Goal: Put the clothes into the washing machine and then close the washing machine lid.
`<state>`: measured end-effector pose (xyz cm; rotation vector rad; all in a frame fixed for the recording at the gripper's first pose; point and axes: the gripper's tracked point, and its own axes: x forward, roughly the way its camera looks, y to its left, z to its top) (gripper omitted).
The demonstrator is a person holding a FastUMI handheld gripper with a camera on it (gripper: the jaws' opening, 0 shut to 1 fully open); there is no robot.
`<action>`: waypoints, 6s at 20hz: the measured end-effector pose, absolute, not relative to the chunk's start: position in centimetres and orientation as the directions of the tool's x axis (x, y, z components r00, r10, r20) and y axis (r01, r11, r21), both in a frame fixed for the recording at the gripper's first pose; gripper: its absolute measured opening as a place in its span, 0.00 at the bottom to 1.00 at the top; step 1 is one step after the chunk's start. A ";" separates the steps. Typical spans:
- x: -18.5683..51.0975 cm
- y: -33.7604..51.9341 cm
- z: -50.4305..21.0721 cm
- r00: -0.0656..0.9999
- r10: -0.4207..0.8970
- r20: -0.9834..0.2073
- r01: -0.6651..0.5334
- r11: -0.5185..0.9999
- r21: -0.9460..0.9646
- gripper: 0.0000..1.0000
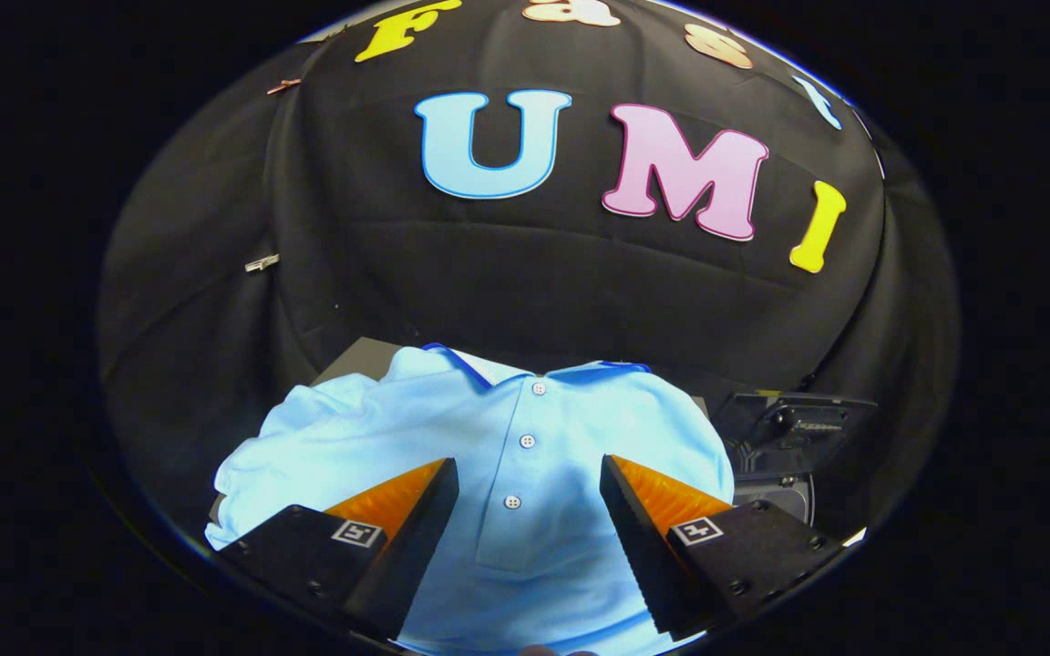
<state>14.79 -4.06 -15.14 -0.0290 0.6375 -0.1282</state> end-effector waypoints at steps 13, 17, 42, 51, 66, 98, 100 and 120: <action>14.1 -2.6 -19.3 0.723 -0.143 -0.676 0.161 0.986 -0.036 0.97; 13.9 -2.7 -19.0 0.697 -0.133 -0.705 0.153 0.988 -0.035 0.86; 14.0 -3.1 -14.6 0.797 0.068 -0.599 -0.004 0.994 0.107 0.07; 10.5 -5.7 -12.1 0.812 0.206 -0.546 -0.193 0.978 0.083 0.07; 8.4 -23.7 -10.1 0.825 0.245 -0.509 -0.155 0.965 0.213 0.07; 4.3 -41.7 -28.1 0.694 0.147 -0.705 -0.049 0.986 0.157 0.07; 4.2 -41.8 -29.6 0.673 0.117 -0.730 -0.006 0.988 0.154 0.07; 2.1 -42.8 -41.4 0.541 -0.029 -0.841 0.138 0.989 0.055 0.07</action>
